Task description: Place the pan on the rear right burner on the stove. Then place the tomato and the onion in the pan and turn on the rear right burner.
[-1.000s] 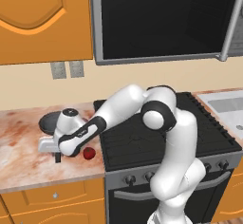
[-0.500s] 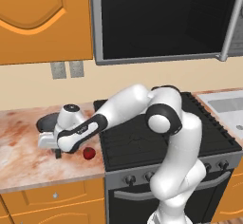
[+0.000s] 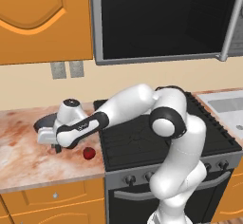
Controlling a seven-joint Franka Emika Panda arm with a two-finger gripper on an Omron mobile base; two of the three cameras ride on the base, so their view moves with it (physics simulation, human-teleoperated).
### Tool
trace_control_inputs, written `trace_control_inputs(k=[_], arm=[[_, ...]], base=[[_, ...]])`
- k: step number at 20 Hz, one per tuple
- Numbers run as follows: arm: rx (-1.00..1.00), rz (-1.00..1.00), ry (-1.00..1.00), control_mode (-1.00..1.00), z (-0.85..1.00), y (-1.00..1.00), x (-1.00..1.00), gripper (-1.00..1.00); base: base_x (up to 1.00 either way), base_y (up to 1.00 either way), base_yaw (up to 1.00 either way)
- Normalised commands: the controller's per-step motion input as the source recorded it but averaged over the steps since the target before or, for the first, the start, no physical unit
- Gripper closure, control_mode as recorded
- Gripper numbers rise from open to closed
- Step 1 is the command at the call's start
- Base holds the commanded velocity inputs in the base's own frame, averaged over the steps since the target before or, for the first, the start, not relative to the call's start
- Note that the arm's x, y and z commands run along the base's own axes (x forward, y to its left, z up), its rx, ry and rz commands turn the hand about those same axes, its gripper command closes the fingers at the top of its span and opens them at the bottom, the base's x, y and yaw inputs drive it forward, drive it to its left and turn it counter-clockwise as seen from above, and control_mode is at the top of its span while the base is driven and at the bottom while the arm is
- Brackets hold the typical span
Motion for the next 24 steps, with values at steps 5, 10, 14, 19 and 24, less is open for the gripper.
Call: trace_control_inputs(k=[5, 10, 14, 19, 24], arm=[[0.0, 0.0, -0.07, -1.0, 0.05, 0.0, 0.0, 1.0], [0.03, 0.0, -0.17, -1.0, 0.0, 0.0, 0.0, 1.0], [0.11, 0.0, -0.21, -1.0, 0.0, 0.0, 0.0, 1.0], [0.09, 0.0, -0.14, -1.0, 0.05, 0.0, -0.03, 1.0], [0.16, 0.0, -0.13, -1.0, 0.13, 0.0, -0.04, 1.0]], base=[[0.0, 0.0, 0.0], [0.0, 0.0, 0.0], [0.0, 0.0, 0.0], [0.0, 0.0, 0.0], [0.0, 0.0, 0.0]])
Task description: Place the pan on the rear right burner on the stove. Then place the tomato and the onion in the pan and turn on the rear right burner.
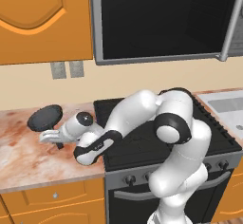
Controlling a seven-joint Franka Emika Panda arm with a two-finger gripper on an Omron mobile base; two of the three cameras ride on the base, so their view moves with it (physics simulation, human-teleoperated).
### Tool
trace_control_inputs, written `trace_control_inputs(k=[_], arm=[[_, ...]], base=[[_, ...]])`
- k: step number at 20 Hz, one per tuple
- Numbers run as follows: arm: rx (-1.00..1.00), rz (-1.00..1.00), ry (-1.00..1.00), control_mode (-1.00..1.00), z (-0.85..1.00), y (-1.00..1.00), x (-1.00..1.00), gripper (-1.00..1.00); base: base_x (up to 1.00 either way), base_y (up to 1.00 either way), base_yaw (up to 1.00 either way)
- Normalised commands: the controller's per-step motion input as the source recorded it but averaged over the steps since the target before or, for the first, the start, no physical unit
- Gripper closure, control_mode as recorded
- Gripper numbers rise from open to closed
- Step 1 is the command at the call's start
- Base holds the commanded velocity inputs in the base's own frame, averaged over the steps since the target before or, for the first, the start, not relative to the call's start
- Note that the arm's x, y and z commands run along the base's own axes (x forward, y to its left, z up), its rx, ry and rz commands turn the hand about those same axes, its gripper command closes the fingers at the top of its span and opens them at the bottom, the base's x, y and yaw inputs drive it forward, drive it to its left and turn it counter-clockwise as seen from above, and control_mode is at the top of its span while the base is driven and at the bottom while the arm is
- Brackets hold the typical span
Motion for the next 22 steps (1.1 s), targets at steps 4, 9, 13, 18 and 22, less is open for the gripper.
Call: trace_control_inputs(k=[4, 9, 13, 18, 22], arm=[[0.19, 0.0, -0.12, -1.0, 0.11, 0.0, -0.03, 1.0], [0.08, 0.0, -0.04, -1.0, 0.33, 0.0, -0.1, 1.0], [0.0, 0.0, 0.01, -1.0, 0.24, 0.0, -0.13, 1.0], [0.0, 0.0, 0.04, -1.0, 0.15, -0.03, -0.03, 1.0], [0.0, 0.0, 0.01, -1.0, 0.42, -0.18, 0.0, 1.0]], base=[[0.0, 0.0, 0.0], [0.0, 0.0, 0.0], [0.0, 0.0, 0.0], [0.0, 0.0, 0.0], [0.0, 0.0, 0.0]])
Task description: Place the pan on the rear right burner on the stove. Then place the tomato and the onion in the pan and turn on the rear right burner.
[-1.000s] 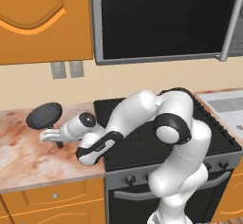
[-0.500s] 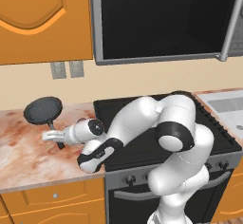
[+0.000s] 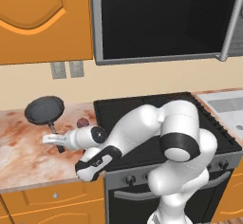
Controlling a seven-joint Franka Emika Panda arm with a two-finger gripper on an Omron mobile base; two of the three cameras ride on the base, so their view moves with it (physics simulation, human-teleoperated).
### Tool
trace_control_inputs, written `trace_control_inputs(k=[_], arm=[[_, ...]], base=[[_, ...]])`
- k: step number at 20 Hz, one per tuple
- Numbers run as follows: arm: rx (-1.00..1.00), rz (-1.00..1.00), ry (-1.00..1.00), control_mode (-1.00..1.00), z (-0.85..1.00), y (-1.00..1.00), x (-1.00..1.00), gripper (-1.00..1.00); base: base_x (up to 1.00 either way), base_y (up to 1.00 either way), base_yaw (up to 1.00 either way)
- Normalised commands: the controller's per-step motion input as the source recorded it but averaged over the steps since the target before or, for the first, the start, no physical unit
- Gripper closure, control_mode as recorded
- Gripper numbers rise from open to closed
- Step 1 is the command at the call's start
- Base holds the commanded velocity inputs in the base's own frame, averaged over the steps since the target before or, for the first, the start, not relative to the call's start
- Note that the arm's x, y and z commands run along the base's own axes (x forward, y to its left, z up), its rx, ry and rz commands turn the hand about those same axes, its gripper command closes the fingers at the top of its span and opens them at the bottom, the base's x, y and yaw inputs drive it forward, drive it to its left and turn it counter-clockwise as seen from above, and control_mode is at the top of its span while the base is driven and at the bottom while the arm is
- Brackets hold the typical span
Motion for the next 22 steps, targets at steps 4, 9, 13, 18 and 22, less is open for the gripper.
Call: trace_control_inputs(k=[4, 9, 13, 18, 22], arm=[[0.01, 0.0, 0.0, -1.0, 0.58, -0.1, 0.0, 1.0], [0.0, 0.0, 0.01, -1.0, 0.47, -0.08, 0.0, 1.0], [0.02, 0.0, 0.05, -1.0, 0.28, -0.23, 0.02, 1.0], [0.05, 0.0, 0.04, -1.0, 0.05, -0.44, 0.21, 1.0], [0.05, 0.0, 0.0, -1.0, 0.11, -0.47, 0.11, 1.0]], base=[[0.0, 0.0, 0.0], [0.0, 0.0, 0.0], [0.0, 0.0, 0.0], [0.0, 0.0, 0.0], [0.0, 0.0, 0.0]])
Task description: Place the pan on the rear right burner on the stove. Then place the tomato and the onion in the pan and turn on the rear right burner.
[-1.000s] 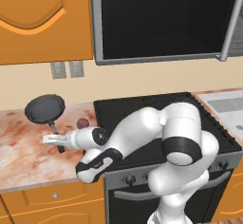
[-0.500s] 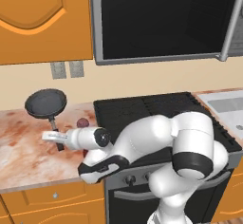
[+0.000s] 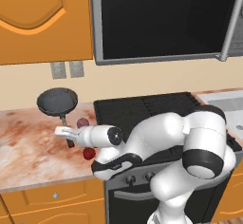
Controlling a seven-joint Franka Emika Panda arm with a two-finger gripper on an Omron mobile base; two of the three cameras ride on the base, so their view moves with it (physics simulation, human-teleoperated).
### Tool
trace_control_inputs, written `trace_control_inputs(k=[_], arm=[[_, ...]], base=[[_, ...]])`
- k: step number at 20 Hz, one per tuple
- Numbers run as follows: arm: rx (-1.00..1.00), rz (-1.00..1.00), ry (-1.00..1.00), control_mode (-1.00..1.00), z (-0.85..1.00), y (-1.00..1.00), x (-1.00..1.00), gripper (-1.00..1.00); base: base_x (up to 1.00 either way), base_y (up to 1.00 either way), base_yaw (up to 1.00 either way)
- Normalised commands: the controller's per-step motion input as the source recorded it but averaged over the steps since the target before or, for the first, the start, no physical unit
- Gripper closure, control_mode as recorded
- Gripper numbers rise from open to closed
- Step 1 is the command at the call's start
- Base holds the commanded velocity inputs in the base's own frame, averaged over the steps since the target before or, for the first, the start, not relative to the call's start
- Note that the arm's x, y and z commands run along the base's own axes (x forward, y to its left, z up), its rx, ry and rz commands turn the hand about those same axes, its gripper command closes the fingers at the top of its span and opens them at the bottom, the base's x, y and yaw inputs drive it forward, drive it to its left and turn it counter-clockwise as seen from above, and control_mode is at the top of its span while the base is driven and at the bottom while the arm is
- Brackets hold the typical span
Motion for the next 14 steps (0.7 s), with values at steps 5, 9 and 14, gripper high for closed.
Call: trace_control_inputs(k=[5, 9, 14], arm=[[0.01, 0.0, 0.07, -1.0, 0.48, -0.46, 0.0, 1.0], [0.0, 0.0, 0.16, -1.0, 0.38, -0.45, 0.0, 1.0], [0.0, 0.0, 0.2, -1.0, 0.37, -0.53, 0.0, 1.0]], base=[[0.0, 0.0, 0.0], [0.0, 0.0, 0.0], [0.0, 0.0, 0.0]])
